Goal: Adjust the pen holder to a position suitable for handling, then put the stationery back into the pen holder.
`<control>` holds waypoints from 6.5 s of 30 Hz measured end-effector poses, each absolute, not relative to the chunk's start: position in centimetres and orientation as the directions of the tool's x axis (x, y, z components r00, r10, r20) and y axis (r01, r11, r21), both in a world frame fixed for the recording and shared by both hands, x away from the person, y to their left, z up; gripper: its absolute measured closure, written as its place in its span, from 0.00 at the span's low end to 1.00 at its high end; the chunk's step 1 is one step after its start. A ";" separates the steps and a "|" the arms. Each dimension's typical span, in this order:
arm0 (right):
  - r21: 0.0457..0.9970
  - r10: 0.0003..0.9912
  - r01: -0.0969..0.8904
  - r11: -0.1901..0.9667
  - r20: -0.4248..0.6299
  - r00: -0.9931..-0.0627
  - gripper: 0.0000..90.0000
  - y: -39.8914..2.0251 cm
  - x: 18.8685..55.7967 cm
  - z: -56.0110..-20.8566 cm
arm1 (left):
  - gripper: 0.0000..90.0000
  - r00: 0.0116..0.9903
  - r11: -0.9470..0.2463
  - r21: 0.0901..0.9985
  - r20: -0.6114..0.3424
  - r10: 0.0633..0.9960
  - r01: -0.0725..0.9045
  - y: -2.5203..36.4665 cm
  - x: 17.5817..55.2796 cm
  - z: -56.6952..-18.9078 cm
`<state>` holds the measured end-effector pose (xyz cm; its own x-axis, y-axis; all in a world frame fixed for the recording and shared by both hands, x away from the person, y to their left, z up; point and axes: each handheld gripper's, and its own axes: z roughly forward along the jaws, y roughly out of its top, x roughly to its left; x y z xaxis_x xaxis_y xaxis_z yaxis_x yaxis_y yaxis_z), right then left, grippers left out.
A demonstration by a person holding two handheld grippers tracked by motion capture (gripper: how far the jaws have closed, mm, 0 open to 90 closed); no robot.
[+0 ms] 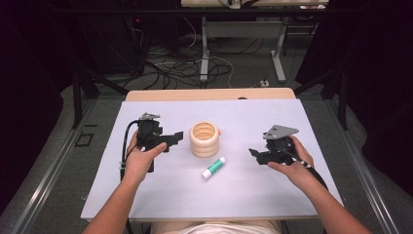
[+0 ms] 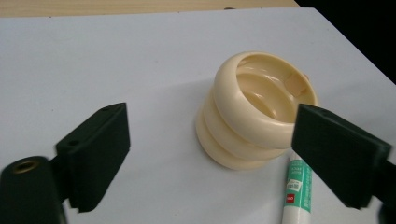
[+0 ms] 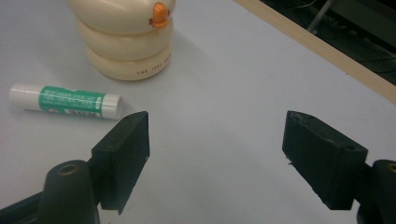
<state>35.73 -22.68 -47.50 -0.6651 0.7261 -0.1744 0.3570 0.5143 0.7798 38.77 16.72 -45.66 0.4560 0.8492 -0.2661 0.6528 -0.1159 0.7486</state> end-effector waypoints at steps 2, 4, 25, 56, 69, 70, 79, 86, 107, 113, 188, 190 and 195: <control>0.768 0.704 0.345 0.539 -0.186 -0.685 0.26 -22.2 35.8 -47.4 | 0.05 0.450 -0.109 0.760 -0.257 0.856 0.641 17.0 38.5 -45.9; 0.764 0.686 0.328 0.556 -0.200 -0.699 0.27 -21.7 35.9 -47.3 | 0.05 0.433 -0.087 0.773 -0.255 0.865 0.628 17.3 38.3 -46.1; 0.602 0.383 0.079 0.794 -0.396 -0.835 0.34 -16.8 36.2 -46.8 | 0.00 0.477 -0.052 0.871 -0.217 0.852 0.489 20.4 35.5 -47.0; 0.276 -0.162 -0.340 0.899 -0.511 -0.844 0.35 -10.3 35.8 -47.6 | 0.00 0.492 -0.078 0.869 -0.200 0.848 0.488 20.3 35.5 -47.8; 0.262 -0.255 -0.413 0.872 -0.476 -0.842 0.44 -7.8 35.4 -48.0 | 0.00 0.496 -0.077 0.867 -0.208 0.843 0.493 20.4 35.5 -47.8; 0.270 -0.253 -0.416 0.868 -0.480 -0.840 0.44 -7.7 35.4 -48.2 | 0.00 0.495 -0.074 0.868 -0.208 0.843 0.491 20.4 35.5 -47.8; 0.225 -0.301 -0.439 0.870 -0.462 -0.834 0.45 -7.1 35.5 -49.0 | 0.00 0.490 -0.070 0.865 -0.214 0.845 0.498 20.7 35.6 -48.0; 0.212 -0.341 -0.470 0.857 -0.451 -0.825 0.45 -6.6 35.6 -49.6 | 0.00 0.489 -0.069 0.864 -0.215 0.845 0.499 20.6 35.6 -48.0; 0.052 -0.483 -0.552 0.832 -0.420 -0.768 0.55 -5.5 35.7 -51.9 | 0.00 0.494 -0.073 0.863 -0.215 0.843 0.500 20.5 35.6 -48.0; 0.040 -0.489 -0.556 0.830 -0.427 -0.761 0.57 -5.6 36.0 -52.2 | 0.00 0.491 -0.068 0.865 -0.216 0.844 0.497 20.5 35.6 -48.0; 0.385 -0.132 -0.284 0.878 -0.375 -0.917 0.73 -5.8 36.4 -49.5 | 0.00 0.484 -0.068 0.863 -0.214 0.849 0.501 20.7 35.7 -48.1; 0.405 -0.105 -0.262 0.876 -0.370 -0.923 0.73 -5.9 36.5 -49.2 | 0.00 0.484 -0.068 0.863 -0.213 0.849 0.501 20.7 35.7 -48.1; 0.461 -0.041 -0.210 0.862 -0.349 -0.936 0.73 -6.1 36.7 -48.3 | 0.00 0.483 -0.067 0.864 -0.214 0.849 0.500 20.7 35.7 -48.1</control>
<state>36.70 -6.07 -48.27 -0.9361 -0.0407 -0.3494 -0.2097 0.8620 0.4614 35.68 20.71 -48.05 0.4829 0.8493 -0.2135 0.4996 -0.0669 0.8636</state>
